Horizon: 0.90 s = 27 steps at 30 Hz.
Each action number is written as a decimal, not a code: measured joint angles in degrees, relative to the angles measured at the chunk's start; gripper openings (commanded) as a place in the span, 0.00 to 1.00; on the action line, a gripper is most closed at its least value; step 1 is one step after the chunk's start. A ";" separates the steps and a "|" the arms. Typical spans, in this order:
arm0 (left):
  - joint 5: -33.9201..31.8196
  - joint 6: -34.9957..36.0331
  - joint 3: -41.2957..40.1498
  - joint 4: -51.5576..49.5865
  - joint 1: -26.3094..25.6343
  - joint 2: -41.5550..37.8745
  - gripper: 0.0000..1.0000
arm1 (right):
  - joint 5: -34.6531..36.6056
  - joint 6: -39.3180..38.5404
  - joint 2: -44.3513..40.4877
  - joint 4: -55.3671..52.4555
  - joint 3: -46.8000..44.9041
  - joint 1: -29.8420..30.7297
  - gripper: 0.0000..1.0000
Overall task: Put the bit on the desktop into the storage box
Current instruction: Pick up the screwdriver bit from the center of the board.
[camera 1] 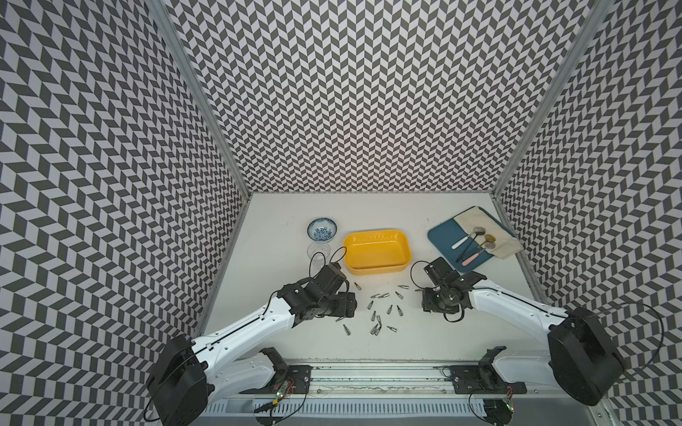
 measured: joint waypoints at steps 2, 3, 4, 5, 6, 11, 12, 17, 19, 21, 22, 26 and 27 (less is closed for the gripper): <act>0.02 0.00 -0.09 0.04 0.00 0.00 0.86 | 0.15 0.02 0.87 0.52 0.00 0.00 0.53; 0.02 0.00 -0.09 0.09 0.00 0.00 0.86 | 0.26 0.02 1.38 0.74 0.00 0.02 0.53; 0.04 0.00 -0.09 0.17 0.00 0.00 0.86 | 0.39 0.02 1.84 0.92 0.00 0.02 0.52; 0.11 0.00 -0.09 0.28 0.00 0.00 0.86 | 0.59 0.02 2.40 1.09 0.00 0.02 0.50; 0.20 0.00 -0.09 0.37 0.00 0.02 0.86 | 0.79 0.00 2.84 1.25 0.00 0.02 0.50; 0.42 0.00 -0.09 0.39 0.00 0.31 0.86 | 1.60 -0.15 5.05 1.81 0.61 0.02 0.47; 0.44 0.00 -0.09 0.39 0.00 0.39 0.86 | 1.77 -0.22 5.38 2.03 0.83 0.02 0.46; 0.44 0.00 -0.13 0.42 0.00 0.42 0.86 | 2.32 -0.46 6.12 2.51 1.29 0.04 0.39; 0.44 0.00 -0.15 0.39 0.00 0.44 0.86 | 2.40 -0.66 6.25 2.64 1.31 0.07 0.38; 0.48 0.00 -0.15 0.42 0.00 0.66 0.86 | 2.60 -0.79 6.51 2.71 1.40 0.24 0.36; 0.52 0.00 -0.15 0.44 0.00 0.83 0.86 | 2.73 -0.94 6.62 2.71 1.46 0.37 0.34; 0.68 0.00 -0.35 0.57 0.00 1.44 0.86 | 3.58 -1.16 7.23 3.02 1.75 1.40 0.26; 0.72 0.00 -0.39 0.61 0.00 1.49 0.86 | 3.74 -1.14 7.32 3.15 1.81 1.57 0.25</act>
